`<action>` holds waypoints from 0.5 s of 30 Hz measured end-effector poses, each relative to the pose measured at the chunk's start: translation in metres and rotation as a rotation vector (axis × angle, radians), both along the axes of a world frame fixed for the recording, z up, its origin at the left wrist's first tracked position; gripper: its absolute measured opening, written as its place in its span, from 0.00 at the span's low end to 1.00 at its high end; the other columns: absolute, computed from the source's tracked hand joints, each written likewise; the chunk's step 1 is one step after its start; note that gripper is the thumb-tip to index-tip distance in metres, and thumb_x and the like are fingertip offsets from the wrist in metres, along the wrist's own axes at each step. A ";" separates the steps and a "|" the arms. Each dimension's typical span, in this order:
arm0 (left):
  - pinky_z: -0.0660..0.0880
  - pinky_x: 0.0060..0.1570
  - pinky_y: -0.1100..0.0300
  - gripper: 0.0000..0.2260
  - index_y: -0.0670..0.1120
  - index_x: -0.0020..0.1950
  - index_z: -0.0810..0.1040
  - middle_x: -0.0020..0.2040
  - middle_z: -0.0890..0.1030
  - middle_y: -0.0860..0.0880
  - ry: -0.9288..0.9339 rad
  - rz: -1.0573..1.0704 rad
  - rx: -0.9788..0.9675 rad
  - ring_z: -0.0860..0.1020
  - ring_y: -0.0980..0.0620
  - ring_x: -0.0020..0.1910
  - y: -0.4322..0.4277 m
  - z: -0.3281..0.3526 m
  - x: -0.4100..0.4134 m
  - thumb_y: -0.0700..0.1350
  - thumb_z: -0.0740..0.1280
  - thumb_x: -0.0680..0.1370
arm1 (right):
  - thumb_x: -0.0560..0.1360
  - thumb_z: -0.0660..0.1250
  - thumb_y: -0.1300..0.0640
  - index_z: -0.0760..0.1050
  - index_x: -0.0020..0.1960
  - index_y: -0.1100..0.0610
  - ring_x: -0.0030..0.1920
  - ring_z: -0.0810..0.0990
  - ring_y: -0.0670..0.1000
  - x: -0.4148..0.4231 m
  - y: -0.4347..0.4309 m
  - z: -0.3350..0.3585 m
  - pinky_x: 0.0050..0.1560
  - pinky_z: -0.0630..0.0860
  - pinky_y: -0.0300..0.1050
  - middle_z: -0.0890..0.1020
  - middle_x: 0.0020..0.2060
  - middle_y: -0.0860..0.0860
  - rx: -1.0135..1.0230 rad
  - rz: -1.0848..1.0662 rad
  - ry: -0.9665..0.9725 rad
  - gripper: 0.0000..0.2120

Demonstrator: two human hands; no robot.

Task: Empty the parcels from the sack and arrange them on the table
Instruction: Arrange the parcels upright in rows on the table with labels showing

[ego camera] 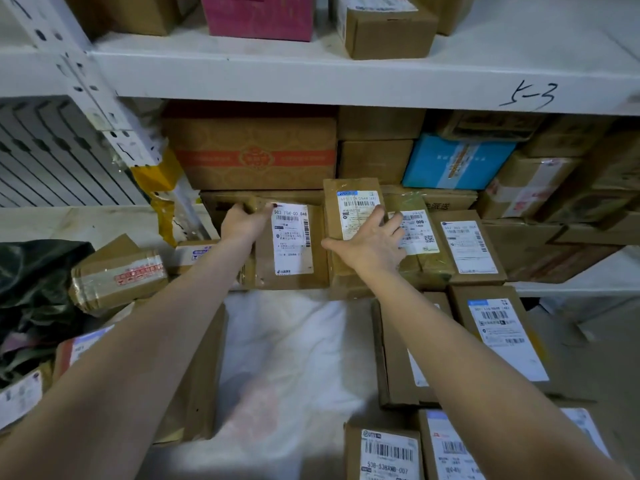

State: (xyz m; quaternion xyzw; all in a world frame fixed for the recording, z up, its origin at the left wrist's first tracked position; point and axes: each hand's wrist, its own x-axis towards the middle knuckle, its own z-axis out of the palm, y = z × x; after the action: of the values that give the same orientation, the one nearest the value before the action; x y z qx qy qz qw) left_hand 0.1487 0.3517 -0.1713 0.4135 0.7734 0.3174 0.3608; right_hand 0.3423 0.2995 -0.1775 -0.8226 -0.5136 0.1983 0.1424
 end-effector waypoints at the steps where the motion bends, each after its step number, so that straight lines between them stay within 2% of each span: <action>1: 0.70 0.64 0.50 0.24 0.43 0.69 0.71 0.65 0.76 0.45 0.047 -0.035 -0.032 0.74 0.41 0.63 0.004 -0.006 0.002 0.55 0.64 0.78 | 0.60 0.72 0.30 0.49 0.74 0.54 0.71 0.57 0.59 0.002 0.000 -0.001 0.62 0.67 0.58 0.54 0.72 0.58 -0.003 -0.007 0.002 0.55; 4: 0.71 0.60 0.51 0.26 0.44 0.75 0.62 0.67 0.74 0.43 0.228 -0.139 -0.113 0.74 0.41 0.64 0.011 -0.018 0.007 0.51 0.64 0.79 | 0.62 0.69 0.28 0.48 0.74 0.55 0.71 0.56 0.59 0.003 0.004 -0.003 0.62 0.67 0.58 0.53 0.72 0.58 0.012 -0.011 -0.021 0.55; 6: 0.71 0.61 0.48 0.31 0.44 0.77 0.56 0.71 0.68 0.39 0.322 -0.253 -0.096 0.71 0.39 0.66 0.010 -0.027 0.015 0.47 0.66 0.78 | 0.64 0.67 0.27 0.47 0.76 0.57 0.72 0.55 0.59 0.003 0.007 -0.008 0.64 0.65 0.58 0.52 0.73 0.58 0.013 0.002 -0.060 0.55; 9: 0.66 0.67 0.47 0.31 0.47 0.76 0.61 0.71 0.64 0.40 0.510 -0.459 -0.026 0.64 0.39 0.70 -0.013 -0.045 0.043 0.45 0.69 0.74 | 0.70 0.62 0.30 0.47 0.77 0.60 0.74 0.52 0.59 0.003 0.004 -0.024 0.68 0.60 0.58 0.49 0.76 0.60 -0.008 0.037 -0.126 0.50; 11: 0.65 0.67 0.49 0.28 0.50 0.72 0.66 0.71 0.62 0.41 0.608 -0.598 -0.102 0.62 0.39 0.70 -0.033 -0.056 0.056 0.46 0.69 0.73 | 0.72 0.62 0.33 0.46 0.77 0.60 0.76 0.49 0.59 0.001 -0.001 -0.031 0.71 0.56 0.60 0.47 0.76 0.60 -0.014 0.088 -0.153 0.48; 13: 0.66 0.66 0.49 0.26 0.50 0.70 0.67 0.69 0.61 0.42 0.658 -0.655 -0.162 0.60 0.40 0.69 -0.045 -0.065 0.058 0.45 0.69 0.73 | 0.70 0.67 0.35 0.46 0.77 0.57 0.77 0.45 0.59 -0.003 -0.003 -0.030 0.73 0.51 0.64 0.46 0.76 0.59 -0.013 0.186 -0.167 0.49; 15: 0.68 0.66 0.49 0.27 0.49 0.70 0.66 0.69 0.62 0.42 0.673 -0.648 -0.143 0.60 0.41 0.69 -0.049 -0.072 0.052 0.43 0.69 0.72 | 0.65 0.74 0.40 0.46 0.76 0.53 0.77 0.42 0.59 -0.008 -0.003 -0.025 0.71 0.49 0.69 0.45 0.75 0.57 -0.079 0.320 -0.183 0.52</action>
State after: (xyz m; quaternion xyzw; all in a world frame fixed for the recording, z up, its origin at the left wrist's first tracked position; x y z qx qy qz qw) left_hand 0.2009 0.3026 -0.2432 0.6876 0.6983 -0.0169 0.1982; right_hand 0.3345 0.2967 -0.2023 -0.7500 -0.6405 0.1626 0.0293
